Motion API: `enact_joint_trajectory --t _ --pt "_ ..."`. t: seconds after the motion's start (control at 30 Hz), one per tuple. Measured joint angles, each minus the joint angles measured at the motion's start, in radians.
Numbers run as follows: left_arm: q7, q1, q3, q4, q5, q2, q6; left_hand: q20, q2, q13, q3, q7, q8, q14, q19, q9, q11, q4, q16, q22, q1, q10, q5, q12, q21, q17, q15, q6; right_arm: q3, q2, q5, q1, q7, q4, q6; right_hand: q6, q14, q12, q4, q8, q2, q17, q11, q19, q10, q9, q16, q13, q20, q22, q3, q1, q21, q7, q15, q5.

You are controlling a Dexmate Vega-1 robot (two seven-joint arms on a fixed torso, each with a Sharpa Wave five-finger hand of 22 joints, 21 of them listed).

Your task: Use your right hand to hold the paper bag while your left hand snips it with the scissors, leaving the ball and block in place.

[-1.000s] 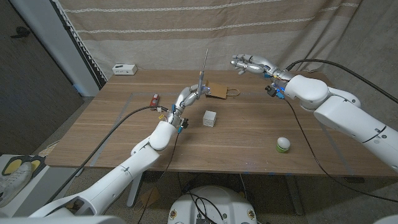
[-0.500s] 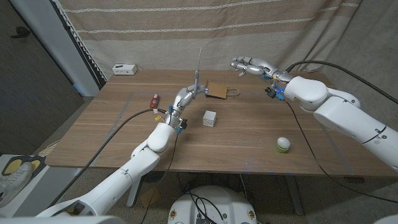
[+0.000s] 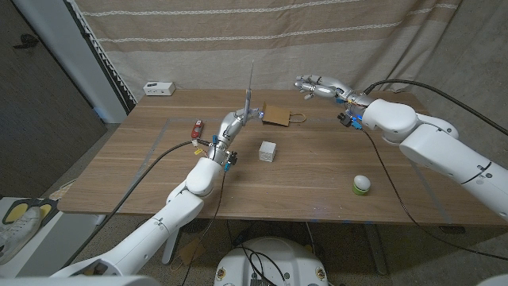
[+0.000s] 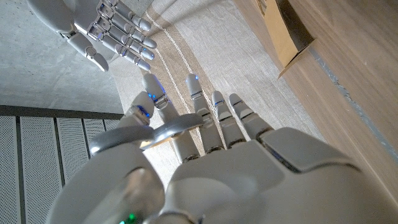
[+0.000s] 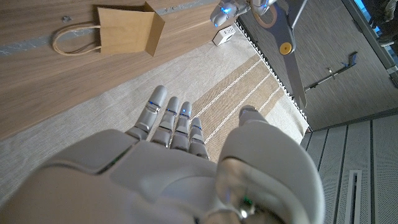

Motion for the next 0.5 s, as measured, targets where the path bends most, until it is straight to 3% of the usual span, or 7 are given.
enact_joint_trajectory --t 0.3,0.5 --pt "-0.007 0.004 -0.005 0.003 -0.006 -0.003 -0.018 -0.001 -0.004 -0.038 0.000 0.001 -0.041 0.011 0.004 0.004 0.008 0.000 0.000 0.000 -0.004 0.034 0.000 -0.029 0.000 0.000 0.000 0.005 -0.002 0.002 0.001 0.000 -0.008 0.000 -0.008 0.000 -0.002 0.000 0.001 0.000 -0.005 -0.007 0.000 0.000 0.000 0.000 0.000 -0.005 0.000 0.000 0.009 -0.005 -0.010 0.000 0.002 0.000" --pt "-0.008 0.005 -0.009 0.013 -0.005 -0.007 -0.037 -0.002 -0.004 -0.054 0.000 0.002 -0.047 0.052 0.022 0.013 0.006 0.000 0.000 0.000 -0.004 0.039 0.000 -0.048 0.000 -0.002 0.000 -0.006 -0.005 0.010 0.001 0.000 -0.017 0.000 -0.010 -0.004 -0.002 0.000 0.001 0.000 -0.002 -0.009 0.000 0.000 0.000 0.000 0.000 -0.005 0.000 0.000 0.009 -0.008 -0.012 -0.004 0.002 0.000"
